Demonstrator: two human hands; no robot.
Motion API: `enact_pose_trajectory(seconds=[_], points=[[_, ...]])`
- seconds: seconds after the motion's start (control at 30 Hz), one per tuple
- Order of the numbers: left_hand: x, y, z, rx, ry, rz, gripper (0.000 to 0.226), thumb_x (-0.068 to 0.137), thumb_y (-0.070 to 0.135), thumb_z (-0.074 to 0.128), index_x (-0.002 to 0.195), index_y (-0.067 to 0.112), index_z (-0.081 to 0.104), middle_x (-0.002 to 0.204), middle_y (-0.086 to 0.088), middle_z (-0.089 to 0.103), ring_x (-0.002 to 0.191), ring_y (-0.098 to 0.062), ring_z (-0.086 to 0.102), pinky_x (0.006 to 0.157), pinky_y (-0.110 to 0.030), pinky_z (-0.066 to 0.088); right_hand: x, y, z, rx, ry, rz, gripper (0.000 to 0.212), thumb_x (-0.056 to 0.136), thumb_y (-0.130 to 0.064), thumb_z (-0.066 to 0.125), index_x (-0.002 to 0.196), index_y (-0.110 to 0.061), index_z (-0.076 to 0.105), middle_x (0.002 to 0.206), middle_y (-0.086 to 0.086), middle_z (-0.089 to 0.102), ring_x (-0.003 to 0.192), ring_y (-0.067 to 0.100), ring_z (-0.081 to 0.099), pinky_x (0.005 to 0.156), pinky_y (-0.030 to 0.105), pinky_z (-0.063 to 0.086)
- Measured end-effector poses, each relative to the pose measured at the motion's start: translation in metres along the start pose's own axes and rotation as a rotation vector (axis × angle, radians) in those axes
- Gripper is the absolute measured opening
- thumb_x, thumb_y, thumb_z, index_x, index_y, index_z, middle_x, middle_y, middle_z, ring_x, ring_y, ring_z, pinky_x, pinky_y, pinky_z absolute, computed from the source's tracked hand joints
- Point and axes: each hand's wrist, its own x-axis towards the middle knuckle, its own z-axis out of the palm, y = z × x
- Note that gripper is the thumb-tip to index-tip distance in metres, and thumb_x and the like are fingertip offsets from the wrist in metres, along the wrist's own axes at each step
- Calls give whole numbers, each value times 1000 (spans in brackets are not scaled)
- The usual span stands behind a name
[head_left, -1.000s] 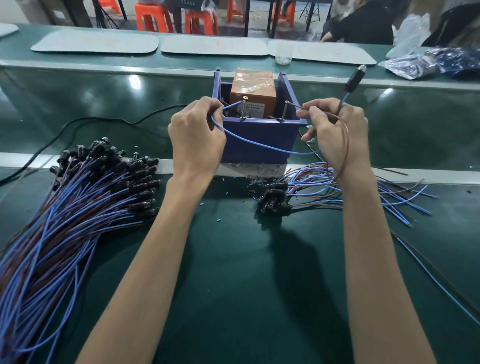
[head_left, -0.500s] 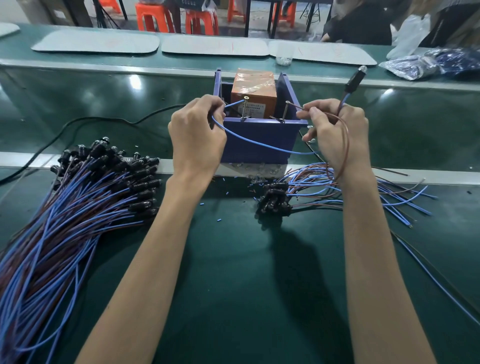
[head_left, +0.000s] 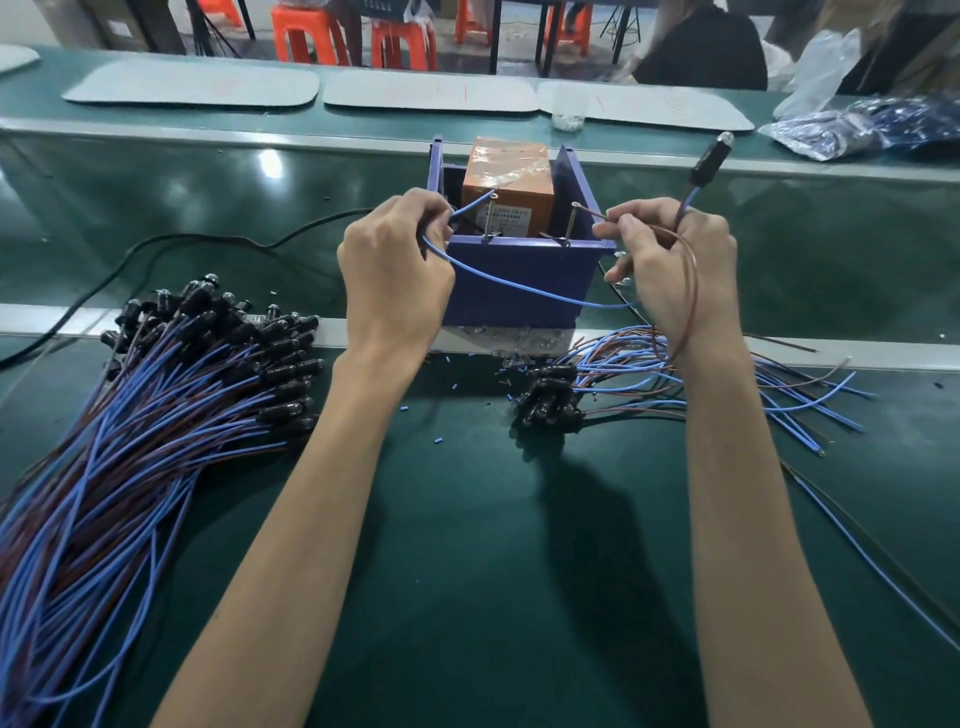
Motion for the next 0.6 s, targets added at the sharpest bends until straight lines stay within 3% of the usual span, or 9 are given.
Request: enact_pose_trajectory(seconds=[0.6], points=[[2, 8, -9, 96, -2, -19, 19, 88, 10, 55, 94, 11, 73, 88, -5, 73, 82, -26, 65, 77, -40, 48, -1, -1, 0, -38, 1, -9, 17, 95, -11, 51, 92, -11, 67, 84, -2, 71, 42, -2, 57, 54, 10, 44]])
